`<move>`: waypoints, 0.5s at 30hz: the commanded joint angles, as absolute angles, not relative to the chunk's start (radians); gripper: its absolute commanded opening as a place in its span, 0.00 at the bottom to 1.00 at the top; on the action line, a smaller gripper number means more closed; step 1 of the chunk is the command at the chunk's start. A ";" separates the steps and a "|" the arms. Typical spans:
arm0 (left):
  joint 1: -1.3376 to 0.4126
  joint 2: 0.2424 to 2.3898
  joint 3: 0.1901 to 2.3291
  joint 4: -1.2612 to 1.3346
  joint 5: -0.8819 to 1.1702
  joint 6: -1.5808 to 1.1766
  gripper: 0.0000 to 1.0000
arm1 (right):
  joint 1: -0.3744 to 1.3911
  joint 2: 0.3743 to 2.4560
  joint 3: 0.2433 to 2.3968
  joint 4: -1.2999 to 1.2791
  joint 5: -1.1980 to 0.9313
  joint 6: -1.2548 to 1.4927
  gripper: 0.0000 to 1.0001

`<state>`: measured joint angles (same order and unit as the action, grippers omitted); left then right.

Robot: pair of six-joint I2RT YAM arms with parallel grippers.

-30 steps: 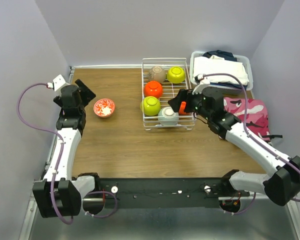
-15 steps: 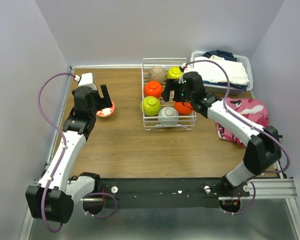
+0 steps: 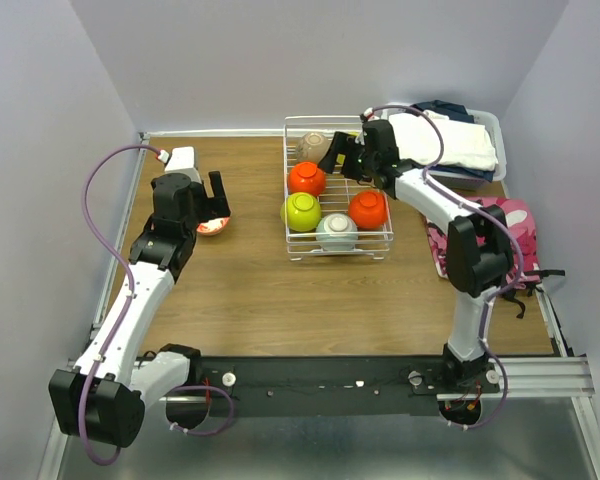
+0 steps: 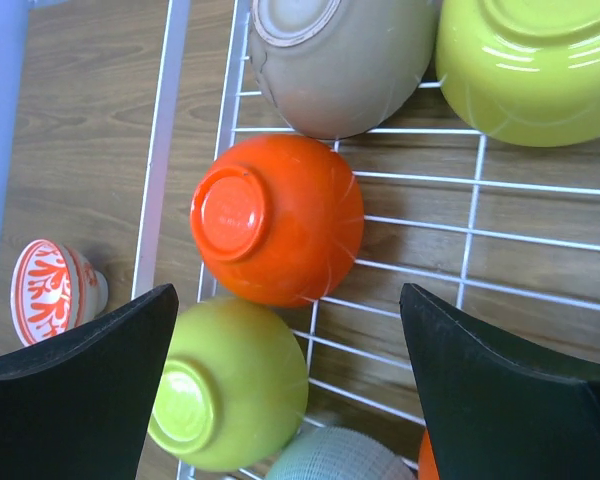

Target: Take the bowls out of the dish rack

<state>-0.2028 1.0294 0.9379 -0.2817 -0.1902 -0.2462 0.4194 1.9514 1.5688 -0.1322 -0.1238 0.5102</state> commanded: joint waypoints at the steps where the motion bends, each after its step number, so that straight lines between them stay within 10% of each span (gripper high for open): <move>1: -0.209 1.014 0.925 -0.285 -0.167 -0.232 0.99 | 0.413 2.054 1.657 -0.097 -0.261 0.569 1.00; 15: -0.215 1.009 0.922 -0.291 -0.176 -0.236 0.99 | 0.390 2.223 1.678 -0.051 -0.319 0.620 0.98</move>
<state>-0.2066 1.0294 0.9352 -0.2825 -0.1886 -0.2462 0.4038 2.1727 1.6699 -0.0971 -0.2680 0.5953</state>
